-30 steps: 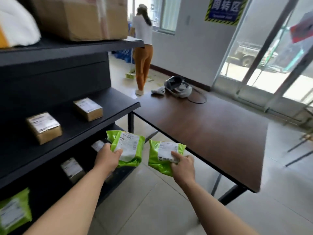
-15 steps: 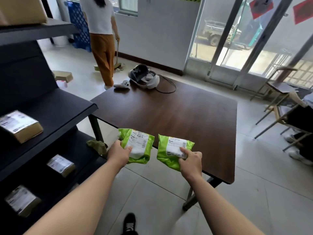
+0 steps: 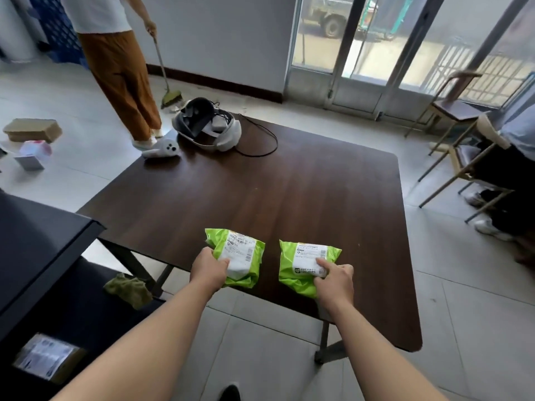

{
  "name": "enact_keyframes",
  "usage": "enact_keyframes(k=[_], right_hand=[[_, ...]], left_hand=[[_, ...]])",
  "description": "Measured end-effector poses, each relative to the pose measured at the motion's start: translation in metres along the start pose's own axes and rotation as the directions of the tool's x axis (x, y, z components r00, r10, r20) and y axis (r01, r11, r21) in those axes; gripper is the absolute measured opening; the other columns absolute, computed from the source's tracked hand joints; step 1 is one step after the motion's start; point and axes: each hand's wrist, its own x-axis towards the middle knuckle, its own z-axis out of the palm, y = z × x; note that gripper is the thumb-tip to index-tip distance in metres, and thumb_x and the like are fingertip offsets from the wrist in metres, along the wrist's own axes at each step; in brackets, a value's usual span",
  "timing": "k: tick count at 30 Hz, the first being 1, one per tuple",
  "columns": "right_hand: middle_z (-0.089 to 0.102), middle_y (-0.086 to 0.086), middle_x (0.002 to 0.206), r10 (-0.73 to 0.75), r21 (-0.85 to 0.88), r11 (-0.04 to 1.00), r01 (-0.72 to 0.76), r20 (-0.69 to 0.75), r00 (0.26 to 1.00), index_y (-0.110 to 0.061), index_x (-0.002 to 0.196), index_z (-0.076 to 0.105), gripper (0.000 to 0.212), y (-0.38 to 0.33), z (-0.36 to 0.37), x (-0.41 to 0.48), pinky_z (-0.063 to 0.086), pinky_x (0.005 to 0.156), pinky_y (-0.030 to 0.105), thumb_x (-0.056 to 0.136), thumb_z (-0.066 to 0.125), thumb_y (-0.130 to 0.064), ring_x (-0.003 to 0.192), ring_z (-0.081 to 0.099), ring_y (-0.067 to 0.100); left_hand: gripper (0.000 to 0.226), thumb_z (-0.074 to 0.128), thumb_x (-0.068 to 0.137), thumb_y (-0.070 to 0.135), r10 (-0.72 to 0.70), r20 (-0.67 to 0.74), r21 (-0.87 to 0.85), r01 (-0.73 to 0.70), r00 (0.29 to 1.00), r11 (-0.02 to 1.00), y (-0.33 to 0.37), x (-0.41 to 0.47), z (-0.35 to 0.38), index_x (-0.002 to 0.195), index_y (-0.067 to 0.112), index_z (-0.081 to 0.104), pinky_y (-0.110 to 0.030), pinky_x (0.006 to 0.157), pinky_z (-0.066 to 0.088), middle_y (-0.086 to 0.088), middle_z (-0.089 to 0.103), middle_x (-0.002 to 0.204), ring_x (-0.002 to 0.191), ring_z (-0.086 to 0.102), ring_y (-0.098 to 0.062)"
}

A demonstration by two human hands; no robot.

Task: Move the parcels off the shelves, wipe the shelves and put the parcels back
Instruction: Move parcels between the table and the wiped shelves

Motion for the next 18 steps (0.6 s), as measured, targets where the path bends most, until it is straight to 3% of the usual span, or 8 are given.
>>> enact_keyframes(k=[4,9,18], right_hand=[[0.036,0.000,0.110,0.029,-0.003,1.000,-0.029,0.012,0.999,-0.031,0.127,0.061,0.048,0.000,0.013,0.027,0.047,0.097,0.039,0.087,0.051,-0.007,0.100,0.055,0.027],[0.036,0.000,0.110,0.049,0.011,0.999,-0.050,0.041,0.998,-0.031,0.127,0.061,0.050,0.002,0.025,0.051,0.047,0.097,0.040,0.087,0.050,-0.003,0.098,0.054,0.026],[0.035,0.000,0.108,0.009,0.039,0.999,-0.016,0.179,0.984,-0.031,0.131,0.057,0.051,0.006,0.038,0.084,0.047,0.096,0.041,0.088,0.050,-0.002,0.100,0.053,0.025]], left_hand=[[0.028,0.060,0.091,0.020,-0.031,0.029,0.043,0.030,0.999,0.999,0.006,0.034,0.014,0.112,0.002,0.052,-0.035,0.083,0.044,-0.016,0.059,0.115,0.103,0.055,-0.033],[0.025,0.057,0.091,0.016,-0.069,0.042,0.041,0.067,0.997,0.997,0.008,0.054,0.033,0.111,0.002,0.051,-0.030,0.074,0.038,-0.016,0.057,0.113,0.087,0.047,-0.024],[0.015,0.054,0.091,0.009,-0.191,-0.072,-0.010,0.190,0.979,0.982,0.008,0.066,0.053,0.104,0.004,0.050,-0.031,0.070,0.037,-0.016,0.058,0.107,0.083,0.047,-0.026]])
